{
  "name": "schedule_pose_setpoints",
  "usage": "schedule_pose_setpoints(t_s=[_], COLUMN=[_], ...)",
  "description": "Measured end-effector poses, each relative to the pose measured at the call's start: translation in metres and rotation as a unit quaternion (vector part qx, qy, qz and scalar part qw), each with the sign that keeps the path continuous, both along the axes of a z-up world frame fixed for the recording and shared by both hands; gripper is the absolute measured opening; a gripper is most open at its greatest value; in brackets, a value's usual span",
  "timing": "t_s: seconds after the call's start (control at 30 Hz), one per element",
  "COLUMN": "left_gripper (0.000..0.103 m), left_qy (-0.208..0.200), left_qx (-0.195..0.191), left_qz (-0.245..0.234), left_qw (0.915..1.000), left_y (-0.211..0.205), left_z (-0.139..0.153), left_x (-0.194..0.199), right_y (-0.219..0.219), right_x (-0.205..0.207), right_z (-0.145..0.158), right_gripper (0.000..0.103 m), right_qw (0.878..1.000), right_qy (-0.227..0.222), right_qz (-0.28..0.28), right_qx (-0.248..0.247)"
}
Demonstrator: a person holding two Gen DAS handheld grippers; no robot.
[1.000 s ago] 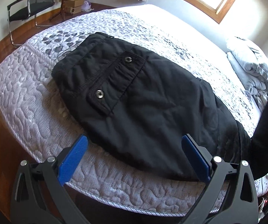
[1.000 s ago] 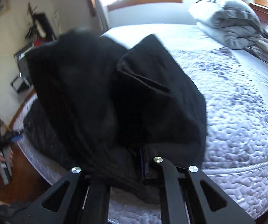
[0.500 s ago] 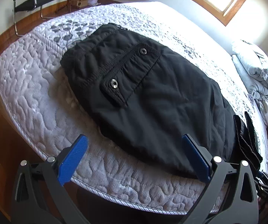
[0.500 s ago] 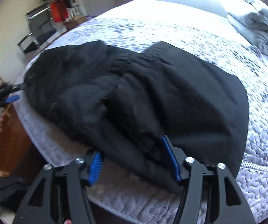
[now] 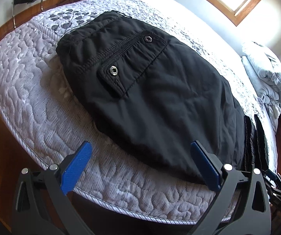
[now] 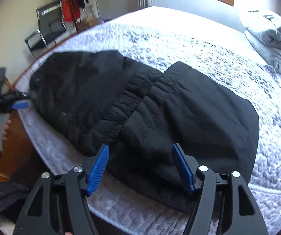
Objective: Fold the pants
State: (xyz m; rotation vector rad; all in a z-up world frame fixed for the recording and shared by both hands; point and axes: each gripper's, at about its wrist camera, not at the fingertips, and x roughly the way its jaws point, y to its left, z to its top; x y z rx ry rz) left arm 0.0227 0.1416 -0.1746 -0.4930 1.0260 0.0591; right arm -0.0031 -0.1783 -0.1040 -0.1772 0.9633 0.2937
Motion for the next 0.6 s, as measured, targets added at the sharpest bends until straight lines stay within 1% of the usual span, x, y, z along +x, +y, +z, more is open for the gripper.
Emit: schedule_pose_setpoints(t_s=[0.03,0.1,0.13,0.17,0.2,0.27,0.43,0.5,0.53,0.6], left_gripper=[0.1,0.1,0.1,0.1,0.1,0.1,0.1,0.1,0.1,0.1], left_qy=[0.0,0.002,0.002,0.003,0.003,0.003,0.004,0.004,0.004,0.004], left_qx=[-0.002,-0.007,-0.009,-0.01,-0.01,-0.01,-0.017,-0.015,-0.014,-0.014], left_qz=[0.0,0.002,0.003,0.003,0.004,0.007,0.016,0.017,0.017,0.018], left_qw=[1.0,1.0,1.0,0.9999,0.9999,0.9999,0.9997,0.9997,0.9998,0.9997], left_y=[0.001,0.003,0.004,0.005,0.006,0.009,0.015,0.016,0.016,0.015], left_z=[-0.001,-0.002,-0.003,-0.005,-0.005,-0.007,-0.011,-0.012,-0.012,-0.012], left_x=[0.0,0.0,-0.001,-0.001,-0.002,-0.003,-0.01,-0.01,-0.01,-0.009], right_y=[0.001,-0.002,-0.005,-0.008,-0.01,-0.014,-0.021,-0.019,-0.015,-0.005], right_x=[0.005,0.012,0.014,0.014,0.014,0.007,-0.018,-0.021,-0.021,-0.017], right_z=[-0.005,-0.012,-0.013,-0.012,-0.009,0.002,0.044,0.052,0.051,0.039], right_gripper=[0.061,0.039,0.034,0.024,0.018,0.013,0.012,0.012,0.012,0.012], right_qw=[1.0,1.0,1.0,1.0,1.0,1.0,0.996,0.995,0.995,0.996], right_qy=[-0.001,0.006,0.01,0.009,0.007,-0.009,-0.053,-0.048,-0.041,-0.028], right_qz=[-0.003,-0.013,-0.015,-0.018,-0.019,-0.012,0.008,0.024,0.031,0.041], right_qx=[-0.011,-0.014,-0.003,0.005,0.012,0.027,0.065,0.081,0.081,0.072])
